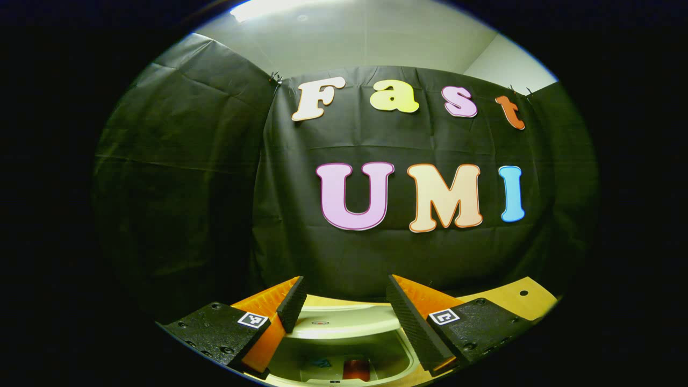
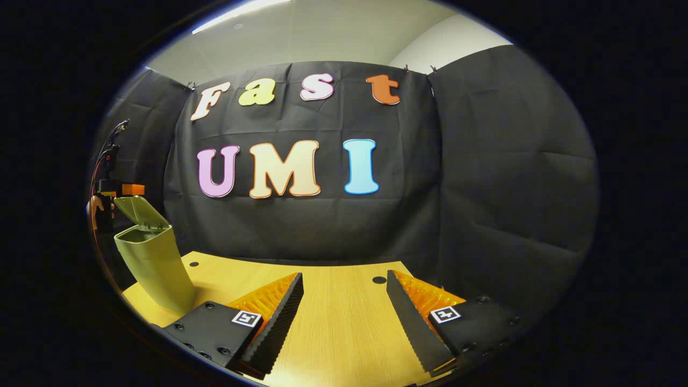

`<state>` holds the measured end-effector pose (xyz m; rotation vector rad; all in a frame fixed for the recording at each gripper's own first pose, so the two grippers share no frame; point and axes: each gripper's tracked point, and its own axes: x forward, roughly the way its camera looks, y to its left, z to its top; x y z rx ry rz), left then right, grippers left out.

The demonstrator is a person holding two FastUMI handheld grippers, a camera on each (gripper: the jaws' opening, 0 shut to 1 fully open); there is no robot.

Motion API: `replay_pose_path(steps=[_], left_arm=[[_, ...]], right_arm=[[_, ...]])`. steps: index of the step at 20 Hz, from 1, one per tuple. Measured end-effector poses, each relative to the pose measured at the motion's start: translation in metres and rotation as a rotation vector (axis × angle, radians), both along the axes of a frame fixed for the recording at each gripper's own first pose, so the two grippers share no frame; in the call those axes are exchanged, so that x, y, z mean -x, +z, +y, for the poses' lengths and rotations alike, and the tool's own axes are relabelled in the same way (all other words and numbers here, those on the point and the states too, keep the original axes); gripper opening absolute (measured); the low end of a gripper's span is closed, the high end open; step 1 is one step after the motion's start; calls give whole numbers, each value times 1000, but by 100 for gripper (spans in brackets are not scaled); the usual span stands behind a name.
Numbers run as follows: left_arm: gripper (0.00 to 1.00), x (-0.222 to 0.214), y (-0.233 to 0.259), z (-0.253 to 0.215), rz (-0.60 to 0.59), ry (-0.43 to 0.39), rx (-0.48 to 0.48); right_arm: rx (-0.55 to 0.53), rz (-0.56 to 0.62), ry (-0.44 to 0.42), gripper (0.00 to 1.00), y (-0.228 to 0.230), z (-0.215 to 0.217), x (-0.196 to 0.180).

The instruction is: Press the lid of the desktop garbage bin to open it, pick up the crumpled paper on the desktop and throw it into the bin, then pick up the pop can on the desktop and drop it into the bin, and finally close the garbage bin lid.

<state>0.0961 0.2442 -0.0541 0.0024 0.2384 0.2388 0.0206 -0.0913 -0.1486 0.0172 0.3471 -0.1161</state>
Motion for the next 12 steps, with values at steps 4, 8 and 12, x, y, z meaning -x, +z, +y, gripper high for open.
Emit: replay_pose_path(steps=[4, 8, 12], left_arm=[[94, 13, -26, 5, 36, 30, -15], [95, 25, -53, 8, 101, 39, -5], [99, 34, -68, 14, 127, 68, 33]], right_arm=[[-13, 8, 5, 98, -2, 2, 3], [-10, 10, 0, 98, -3, 0, 7], [-3, 14, 7, 98, -3, 1, 10]])
